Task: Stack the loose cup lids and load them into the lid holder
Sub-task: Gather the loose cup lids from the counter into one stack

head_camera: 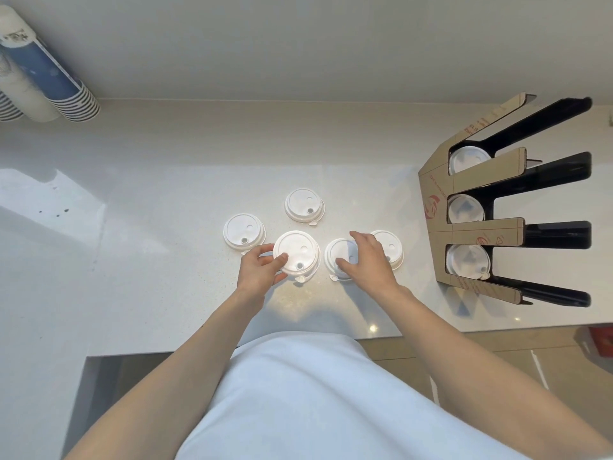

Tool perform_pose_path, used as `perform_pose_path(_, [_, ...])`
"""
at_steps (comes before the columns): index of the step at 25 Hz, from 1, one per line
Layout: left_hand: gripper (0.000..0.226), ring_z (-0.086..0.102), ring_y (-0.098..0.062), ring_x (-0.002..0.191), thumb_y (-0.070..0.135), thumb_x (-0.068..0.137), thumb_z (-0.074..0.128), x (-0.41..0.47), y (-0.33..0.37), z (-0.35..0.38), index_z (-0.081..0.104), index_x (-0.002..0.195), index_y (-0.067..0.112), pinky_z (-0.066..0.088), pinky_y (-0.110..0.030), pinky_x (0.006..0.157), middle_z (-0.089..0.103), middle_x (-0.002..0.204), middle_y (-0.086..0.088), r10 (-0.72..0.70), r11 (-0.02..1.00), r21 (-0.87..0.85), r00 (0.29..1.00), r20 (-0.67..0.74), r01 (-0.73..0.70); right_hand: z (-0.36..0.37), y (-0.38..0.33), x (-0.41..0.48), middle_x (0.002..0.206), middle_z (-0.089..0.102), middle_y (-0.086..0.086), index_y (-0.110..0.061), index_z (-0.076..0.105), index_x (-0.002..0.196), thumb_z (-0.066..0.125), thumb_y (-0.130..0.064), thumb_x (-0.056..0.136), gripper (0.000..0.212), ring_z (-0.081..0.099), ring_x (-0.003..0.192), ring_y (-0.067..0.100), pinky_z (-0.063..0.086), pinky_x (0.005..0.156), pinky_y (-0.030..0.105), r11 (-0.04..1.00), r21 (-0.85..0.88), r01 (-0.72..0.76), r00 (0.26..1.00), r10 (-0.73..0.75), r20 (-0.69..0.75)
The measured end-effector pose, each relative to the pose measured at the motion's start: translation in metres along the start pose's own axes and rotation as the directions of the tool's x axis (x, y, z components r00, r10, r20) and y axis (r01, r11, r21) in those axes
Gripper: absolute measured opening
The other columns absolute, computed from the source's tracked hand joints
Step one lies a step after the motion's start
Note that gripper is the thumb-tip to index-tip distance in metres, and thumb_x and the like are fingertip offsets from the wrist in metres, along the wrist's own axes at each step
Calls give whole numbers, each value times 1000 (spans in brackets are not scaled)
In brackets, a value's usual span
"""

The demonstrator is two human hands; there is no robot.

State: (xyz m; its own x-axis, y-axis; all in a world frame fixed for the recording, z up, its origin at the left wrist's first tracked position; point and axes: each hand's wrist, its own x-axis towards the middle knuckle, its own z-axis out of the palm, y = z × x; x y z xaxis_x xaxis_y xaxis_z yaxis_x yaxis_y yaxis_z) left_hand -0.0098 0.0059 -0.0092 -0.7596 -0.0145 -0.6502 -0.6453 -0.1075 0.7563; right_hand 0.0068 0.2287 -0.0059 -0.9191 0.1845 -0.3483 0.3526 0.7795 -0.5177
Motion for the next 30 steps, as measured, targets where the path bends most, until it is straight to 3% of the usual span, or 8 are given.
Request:
perform_pose_path(5, [36, 70, -22, 90, 2, 92, 69, 2, 3, 1, 56, 126, 3, 59, -32, 81, 70, 106, -15, 7, 1000, -18, 1000, -1, -7, 3, 8, 2, 150, 37, 6, -15, 35, 146, 69, -41, 84, 76, 32, 140, 26, 40, 101, 42, 985, -171, 27, 993, -7, 121])
perform_pose_path(9, [37, 70, -24, 94, 2, 92, 69, 2, 4, 1, 56, 126, 4, 59, -33, 82, 70, 108, -15, 7, 1000, -21, 1000, -2, -7, 10, 9, -2, 148, 40, 5, -16, 36, 145, 70, -43, 82, 76, 34, 137, 27, 43, 99, 41, 982, -190, 18, 996, -1, 89])
perform_pose_path(15, [38, 70, -22, 93, 3, 92, 70, 1, 4, -2, 57, 128, 4, 58, -32, 79, 70, 107, -14, 0, 1000, -19, 1000, -11, 0, 10, 8, -10, 147, 46, 3, -12, 44, 140, 67, -34, 87, 63, 36, 137, 26, 38, 103, 39, 999, -35, 31, 999, -31, 11])
perform_pose_path(20, [41, 70, -19, 89, 2, 91, 70, 1, 6, -4, 56, 130, 2, 58, -29, 75, 71, 105, -14, 14, 1000, -26, 999, -30, -15, -1, 5, -16, 158, 35, 2, -13, 40, 148, 72, -33, 87, 71, 27, 148, 21, 19, 110, 22, 988, 100, 115, 992, -109, -63])
perform_pose_path(22, [41, 71, -19, 89, 2, 92, 70, 1, 8, -2, 56, 130, 2, 59, -30, 76, 70, 110, -17, 23, 999, -34, 999, -27, -24, -7, 0, -20, 159, 35, -1, -17, 43, 146, 74, -33, 85, 71, 28, 148, 16, 18, 111, 20, 976, 139, 169, 985, -161, -69])
perform_pose_path(30, [38, 73, -23, 93, 3, 92, 69, -7, 14, 4, 58, 129, 3, 62, -29, 79, 72, 114, -18, 51, 998, -39, 997, 64, -49, -18, -30, -23, 152, 44, -5, -23, 57, 133, 80, -32, 78, 60, 42, 139, 12, 40, 112, 43, 902, 252, 351, 935, -352, -44])
